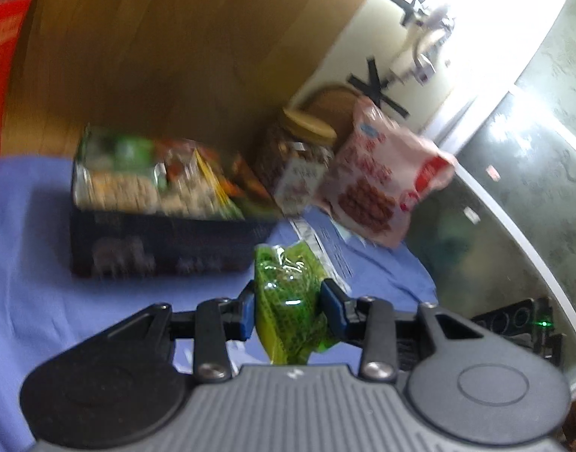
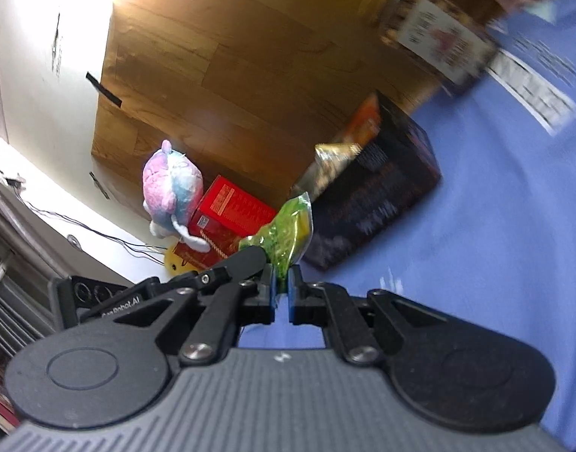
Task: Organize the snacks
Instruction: 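Lift the green jelly bag with the left gripper toward the tin, then lower the jelly bag into the tin and open the left gripper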
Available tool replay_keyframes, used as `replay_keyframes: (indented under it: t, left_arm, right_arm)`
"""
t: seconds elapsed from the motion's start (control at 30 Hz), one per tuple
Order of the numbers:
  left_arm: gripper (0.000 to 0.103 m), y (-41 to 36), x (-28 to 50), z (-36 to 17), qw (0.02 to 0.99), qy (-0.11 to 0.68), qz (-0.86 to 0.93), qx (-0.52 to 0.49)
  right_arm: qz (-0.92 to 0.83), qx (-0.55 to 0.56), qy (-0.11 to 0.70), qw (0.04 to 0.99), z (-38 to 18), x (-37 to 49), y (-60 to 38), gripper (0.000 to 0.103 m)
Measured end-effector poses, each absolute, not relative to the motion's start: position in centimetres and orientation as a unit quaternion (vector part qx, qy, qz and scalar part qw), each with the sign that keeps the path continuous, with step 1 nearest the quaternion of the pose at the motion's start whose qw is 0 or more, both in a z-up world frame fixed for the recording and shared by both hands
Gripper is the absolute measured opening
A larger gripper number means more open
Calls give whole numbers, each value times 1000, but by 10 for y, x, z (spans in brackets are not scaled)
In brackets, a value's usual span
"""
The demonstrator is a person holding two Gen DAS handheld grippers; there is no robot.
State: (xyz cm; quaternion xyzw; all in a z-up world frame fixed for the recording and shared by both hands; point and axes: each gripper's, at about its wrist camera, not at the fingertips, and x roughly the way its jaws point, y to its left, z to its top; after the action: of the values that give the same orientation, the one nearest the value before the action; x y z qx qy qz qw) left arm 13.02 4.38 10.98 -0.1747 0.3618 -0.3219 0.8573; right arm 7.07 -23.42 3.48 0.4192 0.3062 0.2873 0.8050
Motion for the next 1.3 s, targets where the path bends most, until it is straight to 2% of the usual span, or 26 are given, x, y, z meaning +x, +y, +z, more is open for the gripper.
replay_keyframes:
  t: [0.3, 0.37, 0.43, 0.53, 0.77, 1.1, 1.3]
  left_arm:
    - [44, 51, 215, 115, 892, 344, -241, -165]
    - [46, 50, 227, 111, 903, 341, -216, -148]
    - [51, 49, 235, 107, 916, 341, -176, -120]
    - [52, 54, 239, 103, 919, 349, -147, -106]
    - [52, 83, 199, 124, 930, 313, -144, -126]
    - [52, 39, 84, 112, 939, 309, -147, -38]
    - [55, 23, 45, 91, 942, 321, -102, -3]
  right_arm:
    - [267, 322, 316, 852, 54, 176, -196, 10]
    - [257, 305, 320, 859, 52, 192, -185, 14]
    - [242, 256, 323, 878, 51, 204, -169, 23]
    - [222, 219, 319, 895, 52, 206, -160, 26]
    - [223, 242, 282, 901, 66, 162, -196, 26]
    - [207, 224, 318, 898, 30, 41, -200, 27]
    - [197, 192, 308, 911, 32, -5, -193, 36]
